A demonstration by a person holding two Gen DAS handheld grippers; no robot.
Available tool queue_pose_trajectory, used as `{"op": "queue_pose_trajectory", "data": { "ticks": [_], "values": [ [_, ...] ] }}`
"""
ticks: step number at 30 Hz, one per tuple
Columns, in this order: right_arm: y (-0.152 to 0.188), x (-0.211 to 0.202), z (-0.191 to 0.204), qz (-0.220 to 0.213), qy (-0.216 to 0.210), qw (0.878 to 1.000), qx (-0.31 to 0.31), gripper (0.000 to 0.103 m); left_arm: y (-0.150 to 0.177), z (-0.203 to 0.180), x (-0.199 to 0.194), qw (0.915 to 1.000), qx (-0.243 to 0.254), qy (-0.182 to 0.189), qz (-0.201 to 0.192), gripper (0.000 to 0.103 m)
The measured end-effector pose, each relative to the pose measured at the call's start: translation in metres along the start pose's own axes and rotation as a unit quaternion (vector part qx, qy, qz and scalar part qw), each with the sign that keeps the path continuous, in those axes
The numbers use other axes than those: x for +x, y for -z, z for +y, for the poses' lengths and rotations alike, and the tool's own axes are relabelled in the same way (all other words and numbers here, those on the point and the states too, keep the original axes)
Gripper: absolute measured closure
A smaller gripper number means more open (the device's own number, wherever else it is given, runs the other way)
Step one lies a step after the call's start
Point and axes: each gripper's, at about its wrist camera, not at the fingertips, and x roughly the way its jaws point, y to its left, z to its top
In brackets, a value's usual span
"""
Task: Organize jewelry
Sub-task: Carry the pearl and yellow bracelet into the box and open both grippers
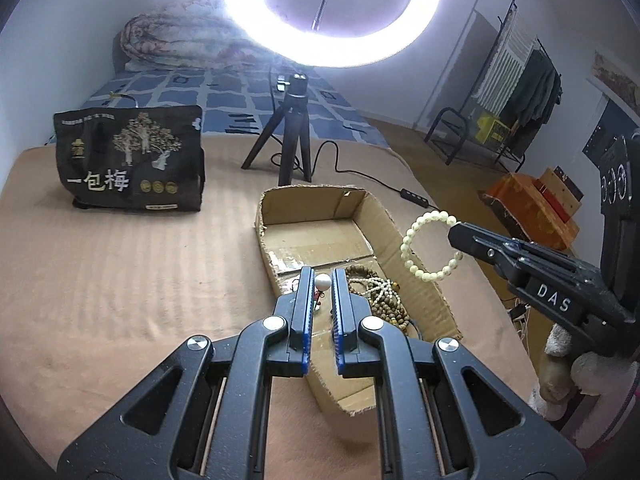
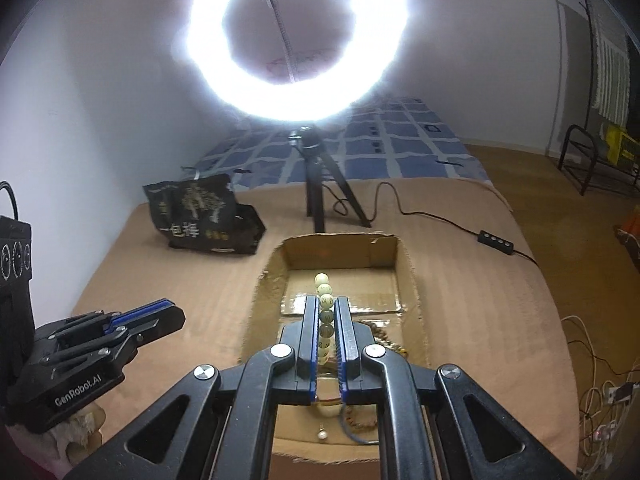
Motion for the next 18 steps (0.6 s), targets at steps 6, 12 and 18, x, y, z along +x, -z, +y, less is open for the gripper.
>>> {"op": "queue_pose_trajectory", "data": {
  "ticks": [6, 12, 18],
  "values": [
    [-0.002, 0.008, -0.015, 0.004, 0.010, 1.000, 0.012, 0.098, 0.003, -0.009, 0.015, 0.9999, 0.006, 0.001, 0.010, 0.096],
    [-0.001, 0.014, -0.022, 0.011, 0.015, 1.000, 0.015, 0.098, 0.005, -0.015, 0.020, 0.9998, 0.014, 0.001, 0.015, 0.096],
    [0.000, 0.015, -0.025, 0.015, 0.013, 1.000, 0.016, 0.098, 0.004, -0.018, 0.020, 0.9998, 0.015, 0.004, 0.016, 0.096]
  ]
}}
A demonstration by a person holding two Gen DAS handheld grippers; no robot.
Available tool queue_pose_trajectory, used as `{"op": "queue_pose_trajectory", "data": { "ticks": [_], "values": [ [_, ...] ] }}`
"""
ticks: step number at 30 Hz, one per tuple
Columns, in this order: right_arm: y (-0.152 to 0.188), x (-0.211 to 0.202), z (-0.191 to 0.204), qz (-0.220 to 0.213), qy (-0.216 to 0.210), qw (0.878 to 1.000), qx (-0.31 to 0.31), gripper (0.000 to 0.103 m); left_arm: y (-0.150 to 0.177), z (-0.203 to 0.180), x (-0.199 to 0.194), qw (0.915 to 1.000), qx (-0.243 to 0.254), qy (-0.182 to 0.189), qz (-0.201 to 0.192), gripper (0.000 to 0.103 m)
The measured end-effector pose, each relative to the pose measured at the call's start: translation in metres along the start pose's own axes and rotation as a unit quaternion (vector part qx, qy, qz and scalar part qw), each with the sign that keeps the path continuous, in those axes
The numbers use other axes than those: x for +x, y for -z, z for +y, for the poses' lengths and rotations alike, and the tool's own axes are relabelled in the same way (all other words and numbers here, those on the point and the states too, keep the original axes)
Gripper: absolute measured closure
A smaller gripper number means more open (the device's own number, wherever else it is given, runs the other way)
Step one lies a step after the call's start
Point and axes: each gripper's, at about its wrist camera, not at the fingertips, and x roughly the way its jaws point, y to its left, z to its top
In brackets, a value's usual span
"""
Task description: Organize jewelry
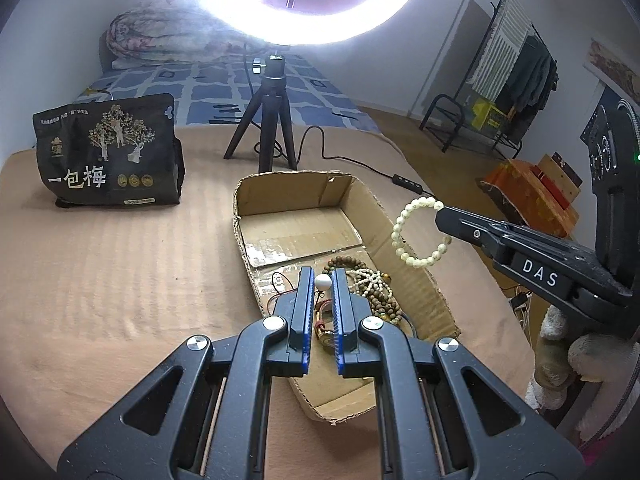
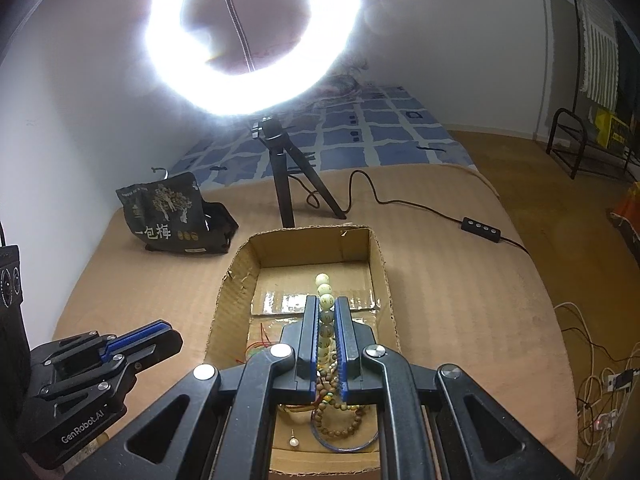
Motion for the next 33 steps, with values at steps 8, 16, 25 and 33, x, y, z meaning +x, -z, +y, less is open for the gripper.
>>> {"op": "queue_pose_trajectory", "data": {
  "ticks": [8, 16, 25, 33],
  "values": [
    [0.001, 0.000, 0.002, 0.000, 0.004, 1.000, -0.002, 0.081, -0.001, 0.000, 0.000, 1.0000, 0.002, -0.002, -0.001, 0.096],
    [0.001, -0.003, 0.001, -0.009, 0.018, 1.000, 0.001, 0.038, 0.002, -0.001, -0.002, 0.9999, 0.007, -0.013, -0.004, 0.048],
    [0.000, -0.009, 0.002, -0.021, 0.024, 0.999, 0.008, 0.010, 0.003, -0.006, -0.007, 0.9994, 0.018, -0.026, -0.012, 0.034],
    [0.001, -0.013, 0.004, -0.024, 0.028, 0.999, 0.006, 0.007, 0.003, -0.006, -0.016, 0.9992, 0.023, -0.029, -0.017, 0.034]
  ]
}}
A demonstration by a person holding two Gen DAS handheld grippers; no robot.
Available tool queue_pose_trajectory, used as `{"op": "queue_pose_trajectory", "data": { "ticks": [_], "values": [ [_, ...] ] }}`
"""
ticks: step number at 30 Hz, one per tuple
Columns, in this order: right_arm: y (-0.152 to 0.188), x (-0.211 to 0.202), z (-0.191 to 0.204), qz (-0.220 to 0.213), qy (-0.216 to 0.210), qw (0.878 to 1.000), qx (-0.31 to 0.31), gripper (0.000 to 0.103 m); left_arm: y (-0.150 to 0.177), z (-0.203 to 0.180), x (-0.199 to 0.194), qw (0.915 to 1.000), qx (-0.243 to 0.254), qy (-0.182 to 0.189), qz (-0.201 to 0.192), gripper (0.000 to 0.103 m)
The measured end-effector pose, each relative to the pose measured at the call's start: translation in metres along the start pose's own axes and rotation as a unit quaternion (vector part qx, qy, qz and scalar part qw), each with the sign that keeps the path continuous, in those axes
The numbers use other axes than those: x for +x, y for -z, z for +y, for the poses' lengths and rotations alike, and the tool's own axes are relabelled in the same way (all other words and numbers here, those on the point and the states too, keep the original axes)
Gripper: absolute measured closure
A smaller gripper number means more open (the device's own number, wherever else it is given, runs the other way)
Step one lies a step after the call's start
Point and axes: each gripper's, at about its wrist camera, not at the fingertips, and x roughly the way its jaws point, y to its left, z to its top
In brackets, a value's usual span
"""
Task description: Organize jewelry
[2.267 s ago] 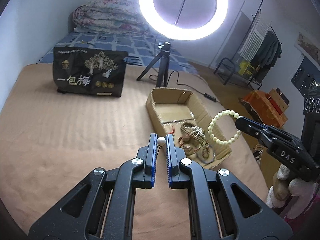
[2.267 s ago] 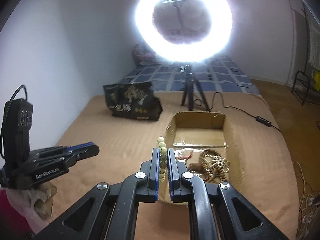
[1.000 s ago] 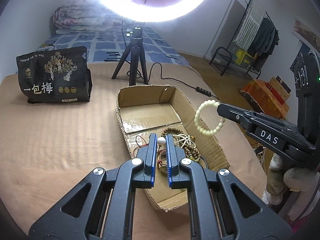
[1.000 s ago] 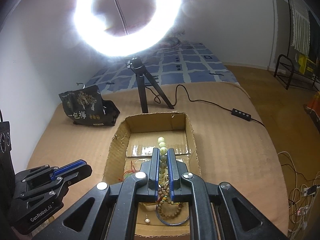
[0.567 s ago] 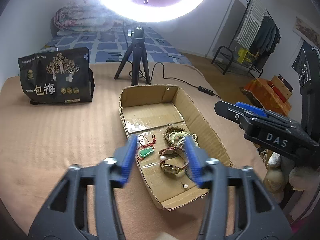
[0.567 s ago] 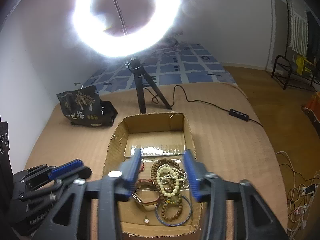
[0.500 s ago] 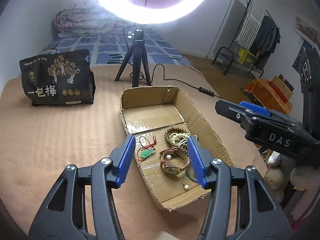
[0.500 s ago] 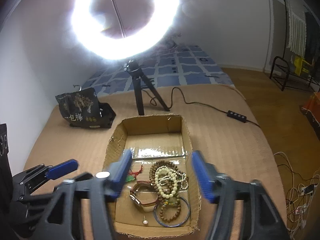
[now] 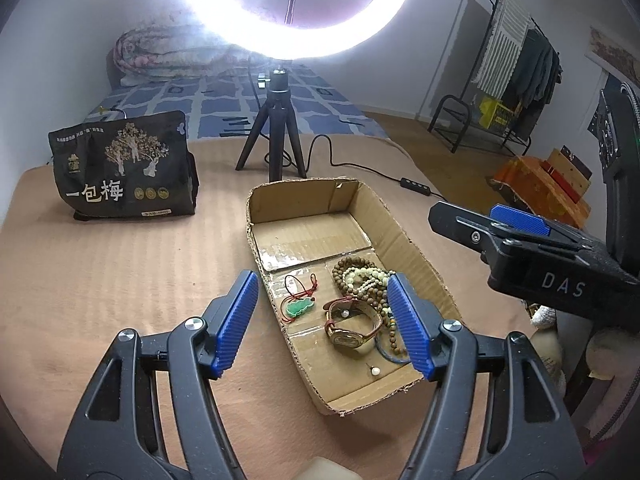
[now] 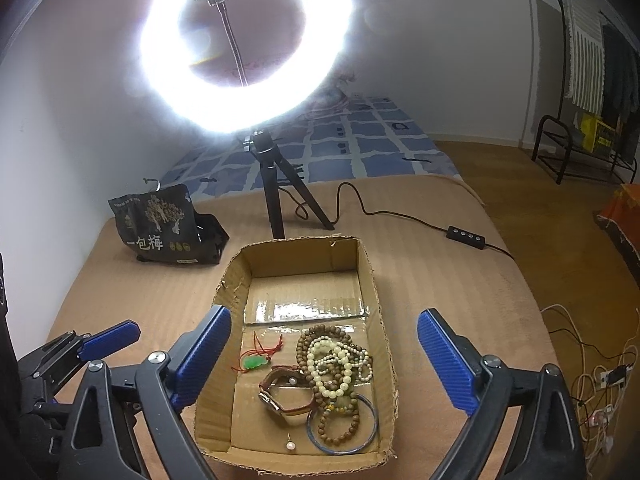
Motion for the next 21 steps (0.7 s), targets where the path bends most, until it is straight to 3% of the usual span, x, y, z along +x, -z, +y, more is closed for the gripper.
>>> {"op": "queue_pose_trajectory", "data": {
  "ticks": [10, 21],
  "values": [
    [0.004, -0.021, 0.011, -0.014, 0.008, 1.000, -0.017, 0.006, 0.003, -0.001, -0.024, 0.9998, 0.008, -0.002, -0.015, 0.034],
    [0.006, -0.067, 0.029, -0.058, 0.040, 0.997, -0.038, 0.000, 0.008, -0.011, -0.067, 0.9988, 0.024, -0.011, -0.041, 0.031]
  ]
}}
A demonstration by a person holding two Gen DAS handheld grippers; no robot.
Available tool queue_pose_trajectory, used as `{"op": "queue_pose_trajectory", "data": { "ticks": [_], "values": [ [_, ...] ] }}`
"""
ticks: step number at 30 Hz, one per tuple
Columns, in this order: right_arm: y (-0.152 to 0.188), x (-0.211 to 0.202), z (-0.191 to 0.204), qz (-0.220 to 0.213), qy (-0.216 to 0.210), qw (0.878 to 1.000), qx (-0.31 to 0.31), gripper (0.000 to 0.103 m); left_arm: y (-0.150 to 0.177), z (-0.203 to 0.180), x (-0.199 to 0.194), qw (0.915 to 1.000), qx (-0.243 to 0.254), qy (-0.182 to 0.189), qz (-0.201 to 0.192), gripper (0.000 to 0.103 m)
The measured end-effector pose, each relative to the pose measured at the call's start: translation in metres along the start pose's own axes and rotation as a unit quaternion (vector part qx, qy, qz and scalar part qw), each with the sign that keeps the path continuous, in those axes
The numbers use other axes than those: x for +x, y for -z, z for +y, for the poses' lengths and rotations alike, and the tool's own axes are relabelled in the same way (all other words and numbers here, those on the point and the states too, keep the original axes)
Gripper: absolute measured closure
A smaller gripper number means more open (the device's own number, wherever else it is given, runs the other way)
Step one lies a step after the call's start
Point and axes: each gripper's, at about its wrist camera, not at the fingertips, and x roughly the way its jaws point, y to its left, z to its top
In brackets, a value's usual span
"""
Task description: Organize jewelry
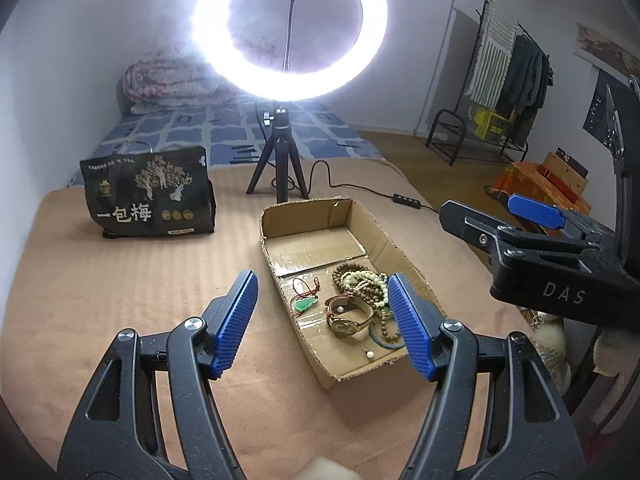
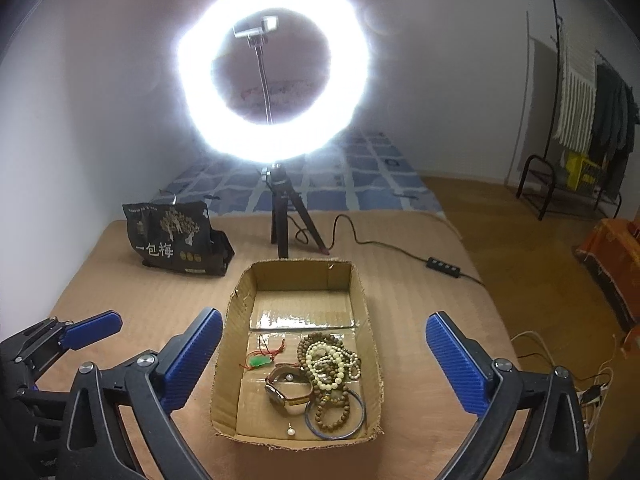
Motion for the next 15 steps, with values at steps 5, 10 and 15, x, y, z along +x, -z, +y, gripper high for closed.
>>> {"op": "queue_pose_trajectory", "data": {
  "ticks": [5, 10, 15],
  "values": [
    [-0.001, -0.022, 0.004, -0.021, 0.012, 1.000, -0.003, 0.000, 0.001, -0.009, -0.029, 0.9995, 0.016, -0.009, -0.025, 0.023],
    [-0.002, -0.046, 0.011, -0.040, 0.028, 0.999, -0.008, 0.000, 0.003, -0.012, -0.052, 0.9990, 0.021, -0.016, -0.037, 0.015],
    [-0.004, -0.067, 0.015, -0.056, 0.037, 0.998, -0.013, 0.000, 0.007, -0.011, -0.072, 0.9978, 0.028, -0.037, -0.049, 0.009]
  ]
}}
